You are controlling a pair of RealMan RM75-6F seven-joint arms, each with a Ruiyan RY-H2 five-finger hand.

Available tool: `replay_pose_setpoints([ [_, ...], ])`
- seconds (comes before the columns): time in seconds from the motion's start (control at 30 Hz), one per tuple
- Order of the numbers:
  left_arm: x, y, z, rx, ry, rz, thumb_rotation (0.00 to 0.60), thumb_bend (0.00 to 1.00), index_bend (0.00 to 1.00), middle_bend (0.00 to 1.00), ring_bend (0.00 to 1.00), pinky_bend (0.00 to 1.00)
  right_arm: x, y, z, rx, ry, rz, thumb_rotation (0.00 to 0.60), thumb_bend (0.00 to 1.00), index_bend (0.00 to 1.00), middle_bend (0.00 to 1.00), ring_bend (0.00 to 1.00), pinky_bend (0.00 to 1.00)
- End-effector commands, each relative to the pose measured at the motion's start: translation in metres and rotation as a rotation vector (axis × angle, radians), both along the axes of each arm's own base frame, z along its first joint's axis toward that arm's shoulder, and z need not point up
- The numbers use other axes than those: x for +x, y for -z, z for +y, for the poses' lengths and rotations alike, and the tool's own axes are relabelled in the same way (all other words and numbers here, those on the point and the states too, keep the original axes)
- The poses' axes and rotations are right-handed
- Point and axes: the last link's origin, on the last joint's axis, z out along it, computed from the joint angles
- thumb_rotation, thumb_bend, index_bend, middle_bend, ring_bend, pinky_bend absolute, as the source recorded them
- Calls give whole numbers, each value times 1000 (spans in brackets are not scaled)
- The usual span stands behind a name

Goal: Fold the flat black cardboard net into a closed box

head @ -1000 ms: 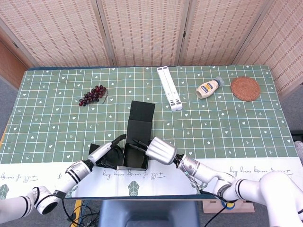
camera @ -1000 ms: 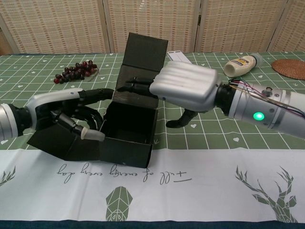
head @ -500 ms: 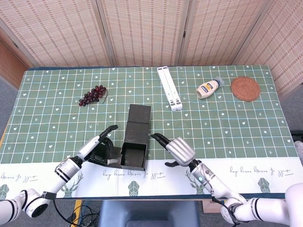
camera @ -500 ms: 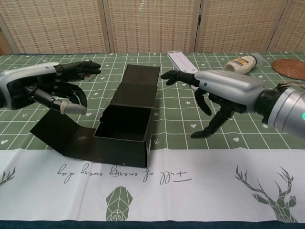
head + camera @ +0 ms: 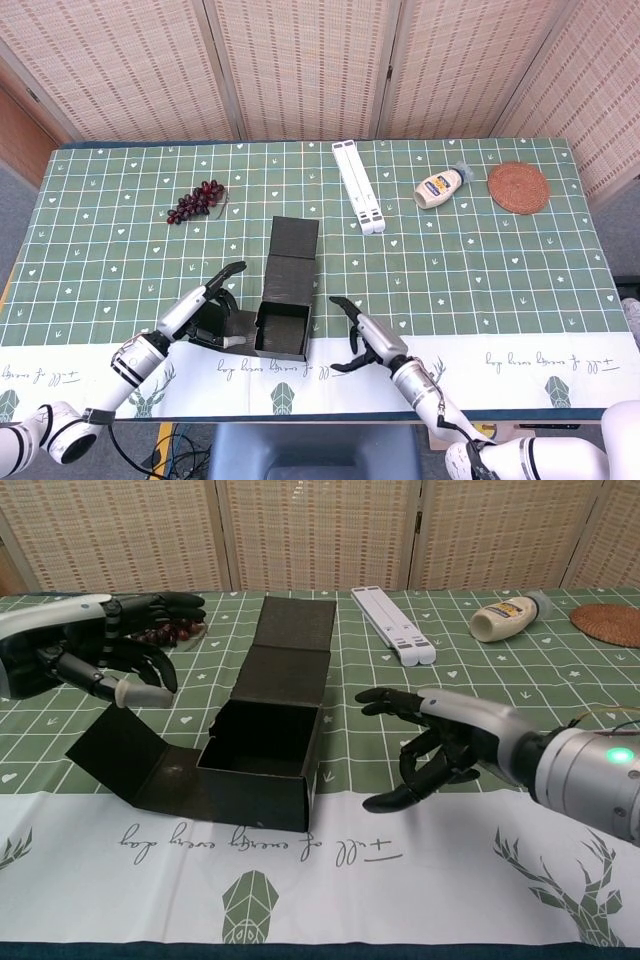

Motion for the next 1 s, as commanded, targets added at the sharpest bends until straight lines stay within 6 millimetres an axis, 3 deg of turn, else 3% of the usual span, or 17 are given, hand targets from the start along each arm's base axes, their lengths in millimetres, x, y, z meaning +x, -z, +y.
replay_pose_setpoints([
  [0.03, 0, -3, -1, 9, 4, -3, 600, 120, 0, 0, 424, 459, 13, 15, 0, 32, 39, -33, 600, 0, 0, 4, 666, 1000],
  [0.7, -3, -20, -5, 43, 6, -41, 600, 120, 0, 0, 419, 456, 58, 66, -17, -2, 59, -59, 600, 6, 0, 38, 662, 1000],
  [0.8, -4, -22, -6, 53, 4, -51, 600, 120, 0, 0, 418, 456, 62, 73, -21, -21, 64, -67, 600, 58, 0, 71, 662, 1000],
  [1.0, -5, -30, -6, 151, -29, -130, 600, 119, 60, 0, 420, 456, 65, 82, -31, -87, 96, -87, 600, 275, 44, 237, 686, 1000],
])
